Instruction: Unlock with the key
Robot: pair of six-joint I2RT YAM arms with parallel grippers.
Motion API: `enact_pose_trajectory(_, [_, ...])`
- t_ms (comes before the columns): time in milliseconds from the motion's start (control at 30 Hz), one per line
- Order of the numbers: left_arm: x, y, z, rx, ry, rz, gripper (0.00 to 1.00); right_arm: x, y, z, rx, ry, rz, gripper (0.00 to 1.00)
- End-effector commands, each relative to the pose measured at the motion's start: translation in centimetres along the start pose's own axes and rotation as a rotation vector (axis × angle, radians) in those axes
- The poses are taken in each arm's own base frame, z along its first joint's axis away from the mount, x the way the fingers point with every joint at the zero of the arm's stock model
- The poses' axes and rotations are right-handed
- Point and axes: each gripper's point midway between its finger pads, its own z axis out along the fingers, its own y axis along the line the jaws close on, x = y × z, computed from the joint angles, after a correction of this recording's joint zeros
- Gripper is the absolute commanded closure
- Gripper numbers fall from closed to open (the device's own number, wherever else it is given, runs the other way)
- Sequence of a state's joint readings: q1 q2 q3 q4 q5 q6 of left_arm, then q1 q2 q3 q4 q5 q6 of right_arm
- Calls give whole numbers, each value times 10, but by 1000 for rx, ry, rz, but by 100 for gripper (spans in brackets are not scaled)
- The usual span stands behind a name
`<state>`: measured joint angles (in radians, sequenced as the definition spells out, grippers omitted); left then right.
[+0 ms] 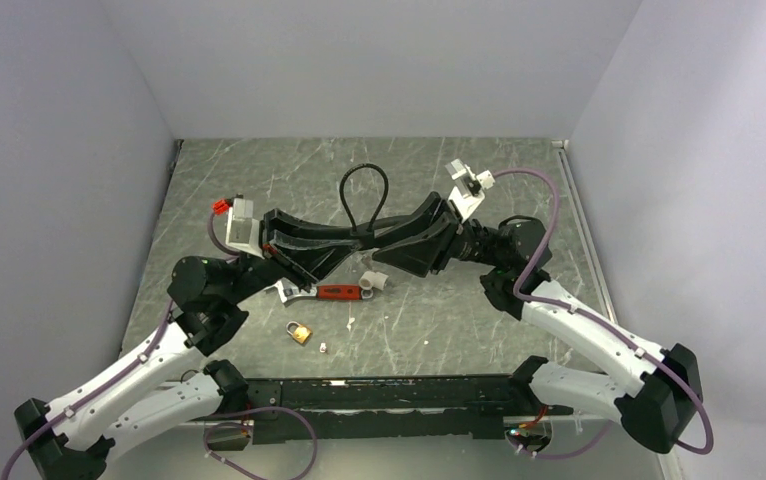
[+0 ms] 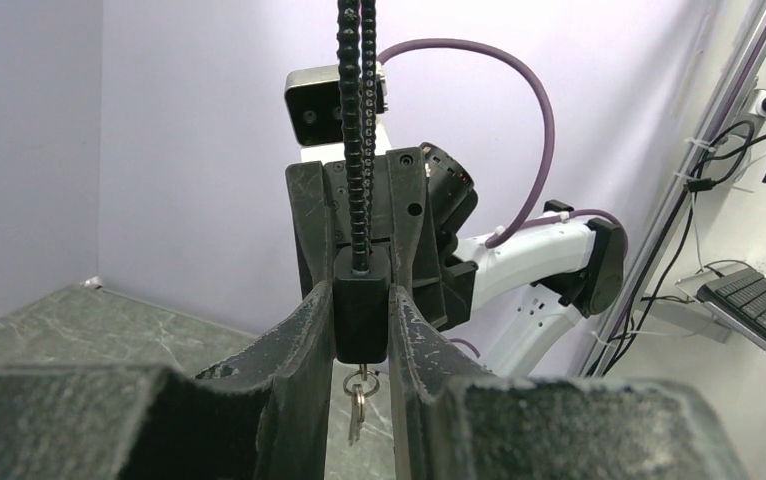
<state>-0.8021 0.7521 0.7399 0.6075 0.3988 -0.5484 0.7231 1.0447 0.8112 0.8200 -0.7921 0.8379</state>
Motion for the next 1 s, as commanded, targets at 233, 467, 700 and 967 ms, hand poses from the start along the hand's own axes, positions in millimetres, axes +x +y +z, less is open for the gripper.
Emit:
enact_pose_trajectory(233, [-17,-10,6,58,-79,4,100,-16,16,8,-118,-55,-2,70])
enact_pose_trajectory(467, [-12,-7,6,54,-81,8,100,-18,19,9,-146,-72,6,82])
enact_pose_trajectory(700, [-10,-4,6,58,-92,23,100,-19,24,9,-186,-84,25,100])
enact_pose_trajectory(967, [-10,-10,6,111,-129,22,100,-26,38,9,-284,-111,34,100])
